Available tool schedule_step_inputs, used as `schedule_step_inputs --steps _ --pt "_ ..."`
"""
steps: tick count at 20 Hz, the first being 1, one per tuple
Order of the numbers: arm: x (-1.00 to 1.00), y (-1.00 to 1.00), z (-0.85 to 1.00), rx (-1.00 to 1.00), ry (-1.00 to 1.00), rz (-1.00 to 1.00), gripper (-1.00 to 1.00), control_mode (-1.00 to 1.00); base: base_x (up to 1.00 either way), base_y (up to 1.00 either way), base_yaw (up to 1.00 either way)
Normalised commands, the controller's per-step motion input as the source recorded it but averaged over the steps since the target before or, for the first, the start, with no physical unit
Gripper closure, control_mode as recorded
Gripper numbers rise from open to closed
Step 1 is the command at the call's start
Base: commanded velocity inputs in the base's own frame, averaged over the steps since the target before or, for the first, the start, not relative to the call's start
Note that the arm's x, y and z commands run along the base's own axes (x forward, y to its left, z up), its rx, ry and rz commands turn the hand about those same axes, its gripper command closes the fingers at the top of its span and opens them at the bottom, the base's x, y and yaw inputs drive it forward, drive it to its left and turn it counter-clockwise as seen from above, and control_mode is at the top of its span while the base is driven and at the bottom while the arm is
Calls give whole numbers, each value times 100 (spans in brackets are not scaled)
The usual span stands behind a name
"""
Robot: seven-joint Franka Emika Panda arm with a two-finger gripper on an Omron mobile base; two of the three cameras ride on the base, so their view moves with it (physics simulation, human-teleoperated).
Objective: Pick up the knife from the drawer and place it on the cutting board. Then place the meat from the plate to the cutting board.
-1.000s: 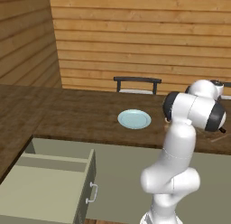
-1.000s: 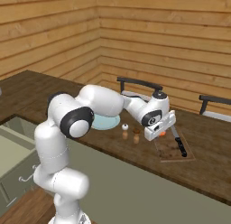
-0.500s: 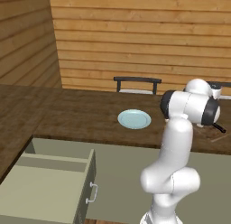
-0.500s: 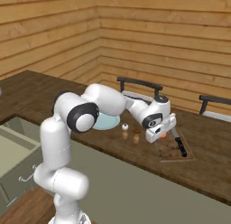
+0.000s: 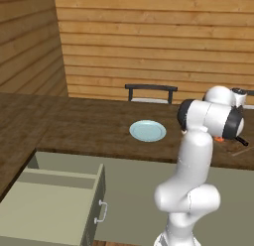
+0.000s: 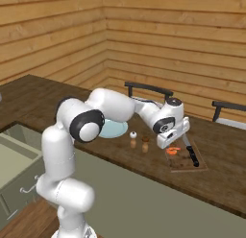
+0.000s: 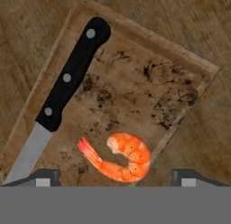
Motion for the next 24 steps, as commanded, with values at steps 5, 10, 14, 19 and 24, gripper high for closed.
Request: schedule_step_inputs --steps 5,10,14,19,24 --pt "-37 70 94 0 -1 0 -100 -100 0 0 0" --pt "-37 100 95 -9 0 0 -100 -100 0 0 0" --pt "-21 100 69 -14 1 6 -100 -100 0 0 0" --pt "-8 100 59 -18 1 13 -100 -100 0 0 0" --pt "-19 100 24 -19 0 17 -100 -100 0 0 0"
